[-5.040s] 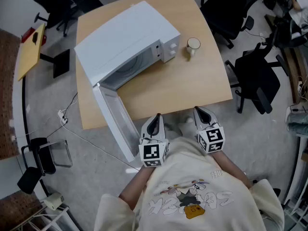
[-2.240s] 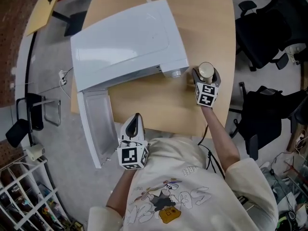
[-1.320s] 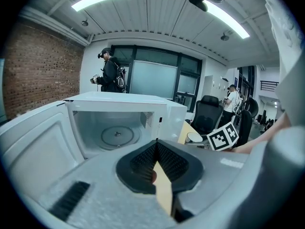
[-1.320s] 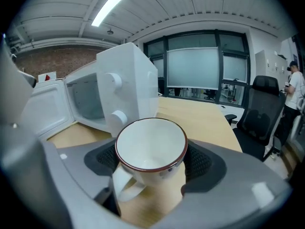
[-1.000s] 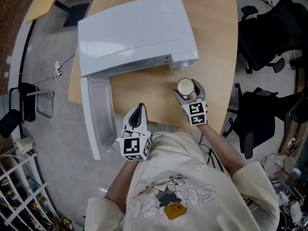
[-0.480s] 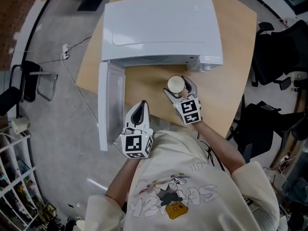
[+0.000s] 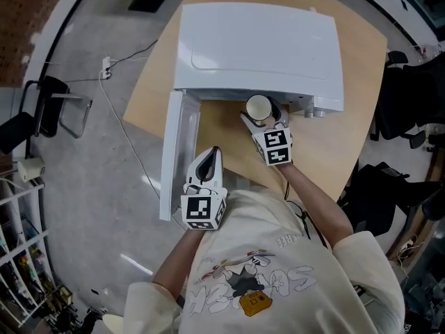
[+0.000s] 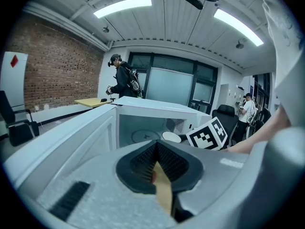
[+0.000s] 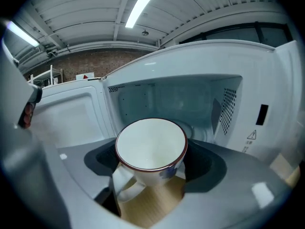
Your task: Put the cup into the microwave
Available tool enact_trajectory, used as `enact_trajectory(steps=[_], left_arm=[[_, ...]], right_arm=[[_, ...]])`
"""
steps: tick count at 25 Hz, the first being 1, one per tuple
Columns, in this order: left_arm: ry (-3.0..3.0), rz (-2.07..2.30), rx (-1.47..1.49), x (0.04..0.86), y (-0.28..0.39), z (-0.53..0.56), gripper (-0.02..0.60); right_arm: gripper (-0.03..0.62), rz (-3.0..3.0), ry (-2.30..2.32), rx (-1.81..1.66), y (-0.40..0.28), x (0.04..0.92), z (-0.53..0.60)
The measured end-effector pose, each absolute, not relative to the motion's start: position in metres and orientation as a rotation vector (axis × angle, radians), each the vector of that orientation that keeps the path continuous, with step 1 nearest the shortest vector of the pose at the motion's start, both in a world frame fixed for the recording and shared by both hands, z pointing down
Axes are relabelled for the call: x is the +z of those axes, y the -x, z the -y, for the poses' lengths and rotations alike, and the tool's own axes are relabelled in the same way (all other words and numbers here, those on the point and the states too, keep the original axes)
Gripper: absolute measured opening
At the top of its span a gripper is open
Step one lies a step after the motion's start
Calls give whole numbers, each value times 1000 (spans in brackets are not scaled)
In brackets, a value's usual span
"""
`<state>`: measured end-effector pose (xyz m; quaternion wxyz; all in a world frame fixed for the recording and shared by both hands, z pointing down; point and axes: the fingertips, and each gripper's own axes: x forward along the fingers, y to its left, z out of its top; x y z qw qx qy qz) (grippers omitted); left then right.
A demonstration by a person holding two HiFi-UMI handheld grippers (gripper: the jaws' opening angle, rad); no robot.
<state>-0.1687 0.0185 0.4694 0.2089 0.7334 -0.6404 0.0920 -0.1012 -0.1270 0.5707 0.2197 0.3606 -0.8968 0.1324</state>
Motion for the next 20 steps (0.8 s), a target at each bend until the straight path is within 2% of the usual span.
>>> enact_trajectory(steps=[20], left_arm=[[-2068,1711,328,475,183,-10,4]], right_arm=[[405,2438,-1229,383,134,579,231]])
